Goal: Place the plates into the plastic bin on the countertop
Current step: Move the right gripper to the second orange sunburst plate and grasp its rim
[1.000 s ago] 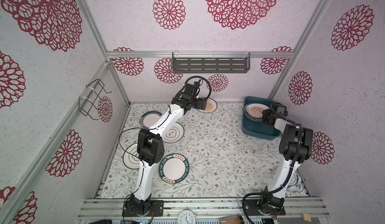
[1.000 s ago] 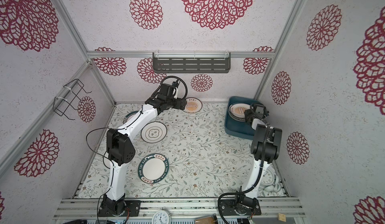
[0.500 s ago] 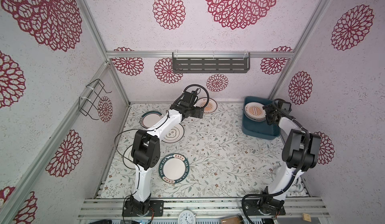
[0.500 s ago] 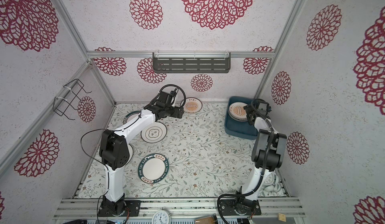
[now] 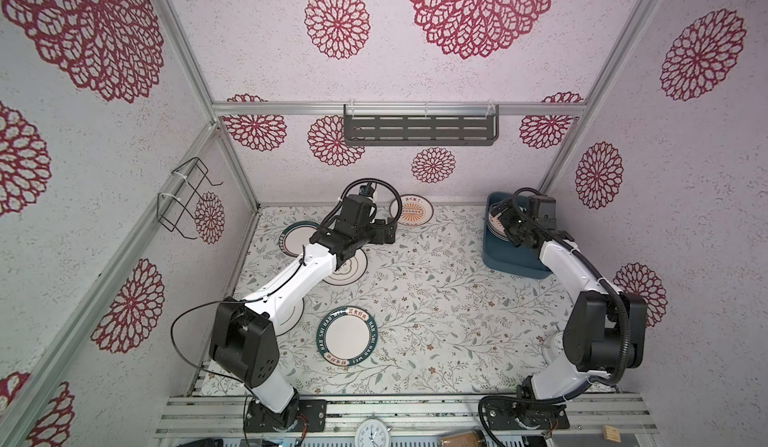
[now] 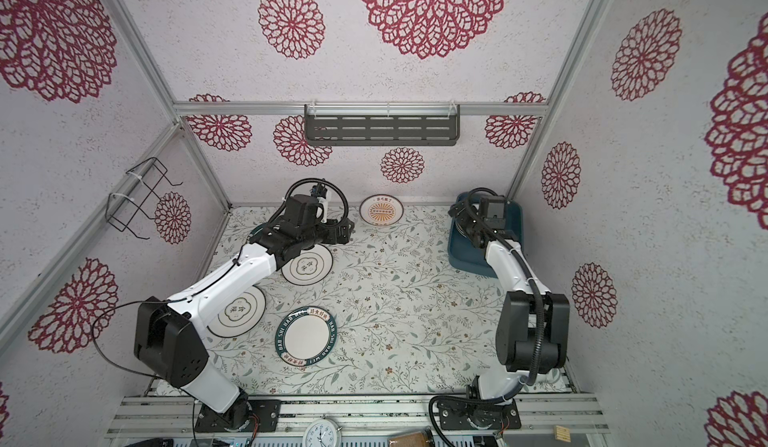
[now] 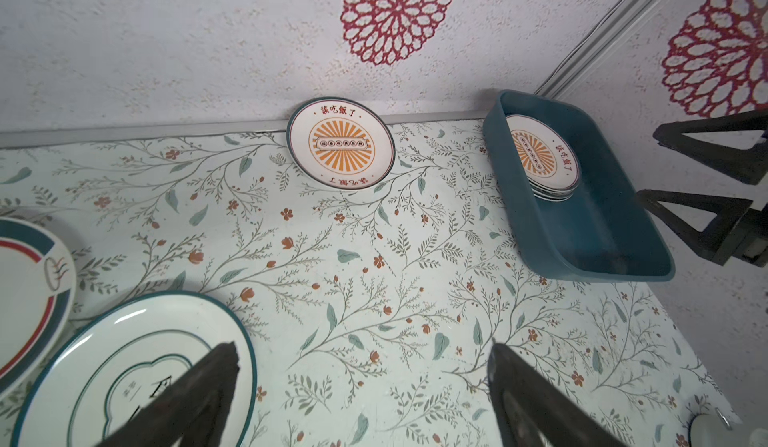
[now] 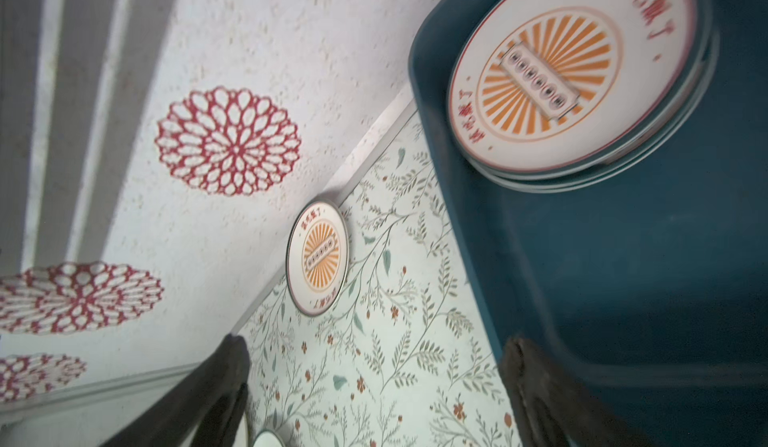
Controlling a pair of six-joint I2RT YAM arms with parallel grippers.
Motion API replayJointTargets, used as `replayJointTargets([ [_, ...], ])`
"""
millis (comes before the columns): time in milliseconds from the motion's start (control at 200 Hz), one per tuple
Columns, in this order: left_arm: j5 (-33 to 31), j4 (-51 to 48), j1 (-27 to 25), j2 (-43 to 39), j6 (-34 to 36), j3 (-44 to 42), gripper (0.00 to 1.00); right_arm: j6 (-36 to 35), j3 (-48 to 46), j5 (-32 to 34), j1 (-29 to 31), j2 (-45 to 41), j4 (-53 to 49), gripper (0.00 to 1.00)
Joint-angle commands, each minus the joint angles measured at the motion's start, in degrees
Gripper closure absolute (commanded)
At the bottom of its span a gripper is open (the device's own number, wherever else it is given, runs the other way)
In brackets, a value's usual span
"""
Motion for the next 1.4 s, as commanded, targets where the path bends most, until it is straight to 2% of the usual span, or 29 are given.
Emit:
replayJointTargets([
  [0,-0.3,3.3,-0.4,-4.7,-3.3,-4.2,0.03,-0.6,-0.8,0.1,2.8,-2.1,1.8,0.01],
  [155,-1.8,2.8,-0.3,-9.8,-4.5,-8.8,0.03,1.0,-0.6,-2.1,7.1,0.8,6.4,0.01],
  [395,-5.0,-0.4,-0.2,-14.2,-4.7,-10.7,0.03,3.9,6.0,-5.0,11.8,12.1,11.0,0.02],
  [620,-7.2,-2.8,-0.3,-16.4,-4.6,-11.1,0.03,11.5,11.3,-9.8,13.1,24.6,24.2,0.07],
  [806,-9.4,-4.2,-0.2,-16.7,-4.8,-10.5,0.03,12.9,19.7,-9.4,13.5,33.9,22.5,0.1],
  [1031,-11.6,-4.6,-0.3,-16.9,-5.2,-10.4,0.03,17.4,23.4,-9.2,13.8,41.7,29.1,0.16],
  [1146,-12.1,-4.6,-0.2,-16.4,-5.6,-10.4,0.03,18.5,28.1,-9.4,13.9,46.4,29.1,0.19],
  [1396,-12.2,-5.6,-0.1,-13.6,-4.3,-7.4,0.03,21.9,33.4,-6.7,14.2,51.5,26.8,0.25],
])
